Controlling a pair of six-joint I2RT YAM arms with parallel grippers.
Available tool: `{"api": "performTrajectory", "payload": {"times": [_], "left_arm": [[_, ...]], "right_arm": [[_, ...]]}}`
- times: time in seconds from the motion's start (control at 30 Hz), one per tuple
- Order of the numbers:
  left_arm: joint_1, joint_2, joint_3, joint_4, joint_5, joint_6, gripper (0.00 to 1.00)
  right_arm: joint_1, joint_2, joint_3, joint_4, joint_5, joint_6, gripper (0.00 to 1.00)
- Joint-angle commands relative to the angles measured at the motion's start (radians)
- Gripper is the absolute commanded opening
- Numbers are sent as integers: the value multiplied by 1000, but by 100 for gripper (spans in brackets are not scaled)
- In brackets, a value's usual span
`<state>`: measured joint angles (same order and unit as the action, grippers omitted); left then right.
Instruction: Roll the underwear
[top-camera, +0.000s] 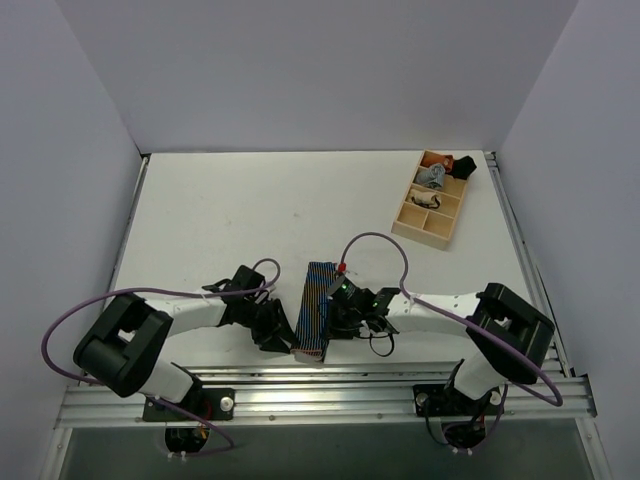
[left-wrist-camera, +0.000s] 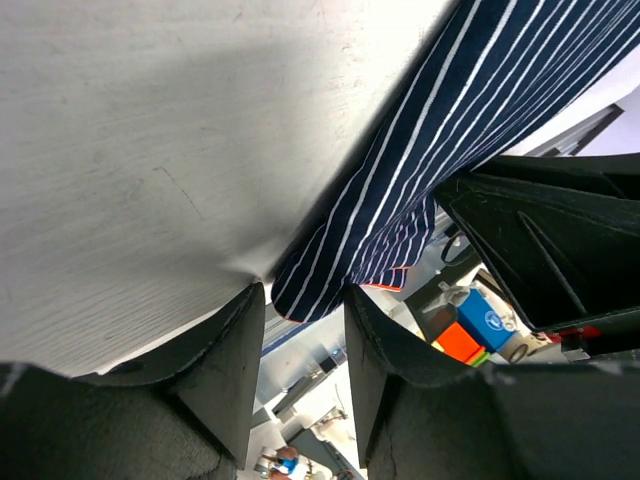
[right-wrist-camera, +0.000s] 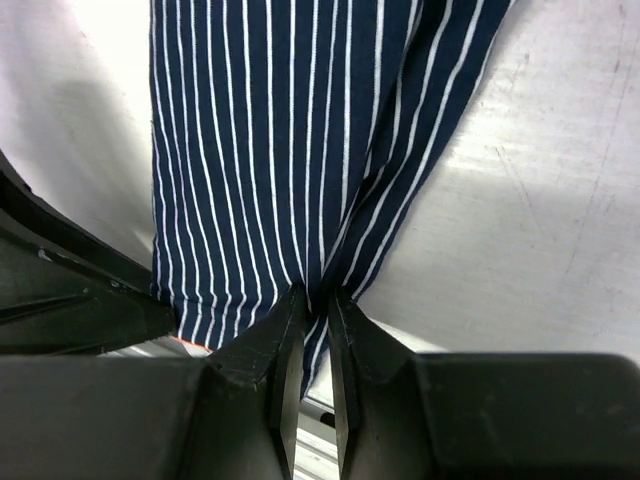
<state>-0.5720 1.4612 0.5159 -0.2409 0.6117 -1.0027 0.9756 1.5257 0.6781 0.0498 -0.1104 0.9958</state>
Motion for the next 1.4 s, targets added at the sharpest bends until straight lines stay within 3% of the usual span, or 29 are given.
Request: {"api": "performTrajectory", "payload": {"times": [0.0, 0.13, 0.23, 0.27, 0.3, 0.37, 0.57, 0.7, 0.8, 1.0, 1.37], "left_arm": [[4, 30, -24, 64, -26, -10, 46], [3, 56, -27, 86, -15, -14, 41], [3, 53, -31, 97, -13, -22, 27], [3, 51, -24, 94, -13, -25, 15], [4, 48, -19, 85, -15, -27, 9], [4, 27, -4, 65, -13, -36, 3], [29, 17, 105, -81, -4, -27, 2], [61, 53, 191, -159, 34, 1, 2], [87, 83, 262, -262, 40, 29, 2], [124, 151, 309, -330, 108, 50, 2], [201, 177, 251, -353, 166, 78, 2]], "right_arm": [[-9, -6, -28, 24, -5, -3, 12], [-14, -2, -28, 35, -6, -9, 12], [-14, 2, -20, 35, -3, -17, 12], [-14, 2, -15, 32, 0, -20, 12], [-11, -1, -12, 19, 3, -25, 12], [-8, -19, 14, -28, 20, -48, 13], [57, -114, 155, -208, 179, -273, 28], [106, -125, 187, -193, 224, -438, 44], [149, -124, 199, -153, 236, -547, 50], [225, -84, 212, -120, 299, -687, 56], [371, 62, 245, -24, 428, -897, 61]]}}
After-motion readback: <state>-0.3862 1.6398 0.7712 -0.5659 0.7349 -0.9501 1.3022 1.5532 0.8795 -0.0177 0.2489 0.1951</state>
